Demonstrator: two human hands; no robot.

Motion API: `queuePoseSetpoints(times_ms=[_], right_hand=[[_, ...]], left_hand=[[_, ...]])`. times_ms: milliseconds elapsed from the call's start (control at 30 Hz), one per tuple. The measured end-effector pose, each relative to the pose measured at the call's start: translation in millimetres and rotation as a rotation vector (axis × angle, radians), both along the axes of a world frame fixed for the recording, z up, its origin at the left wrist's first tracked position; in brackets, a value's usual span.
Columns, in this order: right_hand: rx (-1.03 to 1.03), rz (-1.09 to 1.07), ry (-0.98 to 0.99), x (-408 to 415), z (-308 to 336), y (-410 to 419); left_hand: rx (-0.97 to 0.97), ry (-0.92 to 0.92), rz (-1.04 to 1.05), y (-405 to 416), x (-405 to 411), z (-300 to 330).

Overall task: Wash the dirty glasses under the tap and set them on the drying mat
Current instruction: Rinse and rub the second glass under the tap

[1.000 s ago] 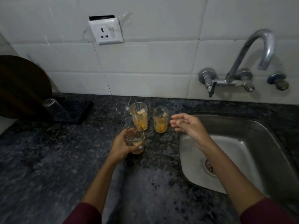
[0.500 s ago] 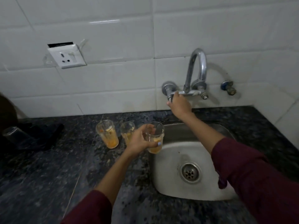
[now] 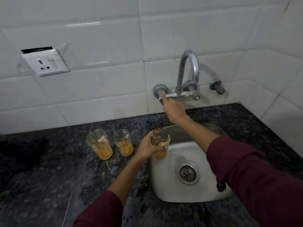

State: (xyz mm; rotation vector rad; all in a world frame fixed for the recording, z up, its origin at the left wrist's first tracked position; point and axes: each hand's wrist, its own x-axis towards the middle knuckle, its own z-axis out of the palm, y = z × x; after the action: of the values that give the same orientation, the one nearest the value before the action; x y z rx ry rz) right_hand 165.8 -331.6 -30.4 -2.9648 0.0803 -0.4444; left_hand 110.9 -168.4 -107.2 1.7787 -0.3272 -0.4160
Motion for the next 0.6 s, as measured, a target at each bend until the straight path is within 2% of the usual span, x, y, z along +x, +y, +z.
queuePoseSetpoints(times_ms=[133,233,300,400,467,533,600], right_hand=[[0.354,0.082,-0.035,-51.5,3.3,-2.5],[0.469,0.118,-0.091,-102.5,-9.8,-10.3],[0.455,0.173,-0.066,-129.5,-17.5,-14.4],[0.303,0.239,0.073,-148.8,-22.1,-24.9],[0.264,0.21,0.163,-149.7,-24.2,-34.9],[0.389,0.128,0.161,-145.1,-24.4,-42.4],[0.529,0.005,0.057,-136.1,-22.6,-49.4]], left_hand=[[-0.002,-0.019,-0.048,-10.2,3.7,-6.9],[0.04,-0.064,-0.099,-22.5,5.3,-7.1],[0.043,-0.082,-0.115,-30.2,5.0,-6.5],[0.026,-0.105,-0.187,-45.4,8.7,-5.6],[0.048,-0.13,-0.244,-56.5,10.9,0.8],[0.059,-0.141,-0.255,-63.9,12.1,10.0],[0.012,-0.094,-0.166,-67.7,13.6,14.4]])
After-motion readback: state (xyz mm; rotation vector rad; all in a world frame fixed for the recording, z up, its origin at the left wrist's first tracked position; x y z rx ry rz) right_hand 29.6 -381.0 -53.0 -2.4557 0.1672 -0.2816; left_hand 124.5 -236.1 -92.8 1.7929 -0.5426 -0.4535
